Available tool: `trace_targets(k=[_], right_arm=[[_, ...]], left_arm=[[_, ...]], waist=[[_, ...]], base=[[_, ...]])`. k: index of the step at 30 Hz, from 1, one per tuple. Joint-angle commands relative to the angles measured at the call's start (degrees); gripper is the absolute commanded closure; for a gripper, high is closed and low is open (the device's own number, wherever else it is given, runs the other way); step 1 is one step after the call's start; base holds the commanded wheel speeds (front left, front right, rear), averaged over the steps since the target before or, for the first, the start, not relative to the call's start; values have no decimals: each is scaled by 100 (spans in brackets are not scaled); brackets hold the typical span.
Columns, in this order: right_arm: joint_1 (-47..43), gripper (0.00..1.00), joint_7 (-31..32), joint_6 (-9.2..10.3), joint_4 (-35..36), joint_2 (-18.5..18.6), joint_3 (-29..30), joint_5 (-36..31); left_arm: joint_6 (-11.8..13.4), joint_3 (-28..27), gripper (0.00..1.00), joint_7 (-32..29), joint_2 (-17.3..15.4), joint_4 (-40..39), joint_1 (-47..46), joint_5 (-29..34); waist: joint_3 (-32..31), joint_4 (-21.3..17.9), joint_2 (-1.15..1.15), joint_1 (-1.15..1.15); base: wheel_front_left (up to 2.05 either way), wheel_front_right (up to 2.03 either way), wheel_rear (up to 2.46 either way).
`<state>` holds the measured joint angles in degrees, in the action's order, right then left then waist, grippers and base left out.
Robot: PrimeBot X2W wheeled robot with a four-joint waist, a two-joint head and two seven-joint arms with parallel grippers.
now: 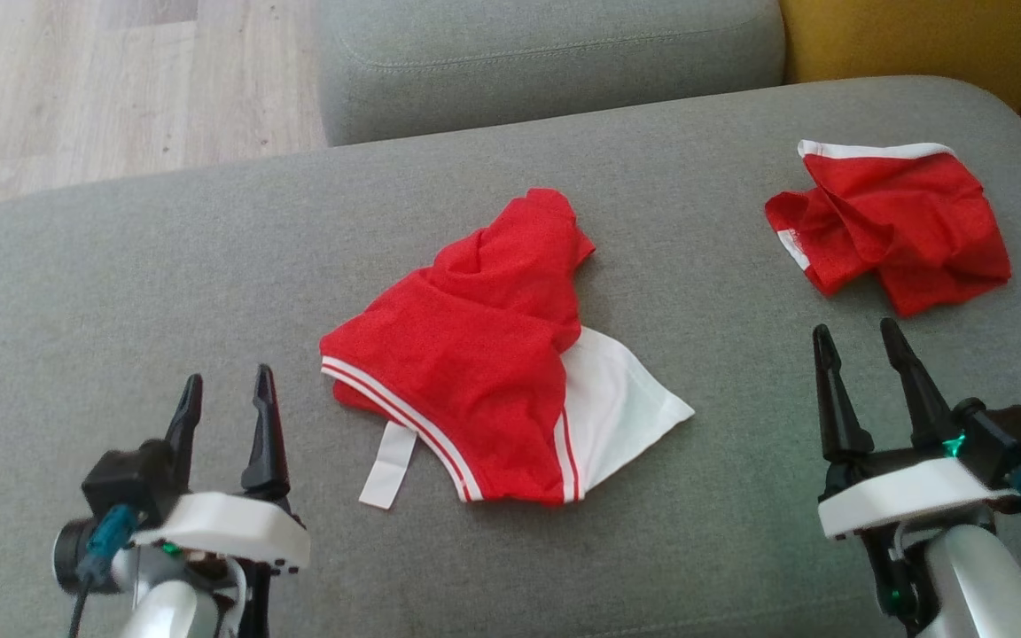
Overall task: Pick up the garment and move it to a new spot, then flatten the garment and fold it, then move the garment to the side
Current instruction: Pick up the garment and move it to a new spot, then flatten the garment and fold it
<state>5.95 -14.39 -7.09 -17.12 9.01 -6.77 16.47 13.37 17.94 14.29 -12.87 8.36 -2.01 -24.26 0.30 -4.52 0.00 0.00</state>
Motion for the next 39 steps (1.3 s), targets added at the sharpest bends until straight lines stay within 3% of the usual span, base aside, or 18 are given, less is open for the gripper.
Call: trace_targets(k=[1,19,39], right_arm=[[57,0,-61,-40,216,5,-87,-62],[85,0,-61,-40,146,79,-205,8],[120,0,-61,-40,105,94,-256,20]], left_arm=[[2,-326,0,69,-2,-238,-159,112],[-526,-836,0,71,501,-142,-4,701],[-772,-1135,0,71,736,-47,10,1088]], waist=[[3,6,0,0],[-9,54,0,0],[-29,45,0,0]], base=[[0,0,0],[0,0,0],[0,0,0]])
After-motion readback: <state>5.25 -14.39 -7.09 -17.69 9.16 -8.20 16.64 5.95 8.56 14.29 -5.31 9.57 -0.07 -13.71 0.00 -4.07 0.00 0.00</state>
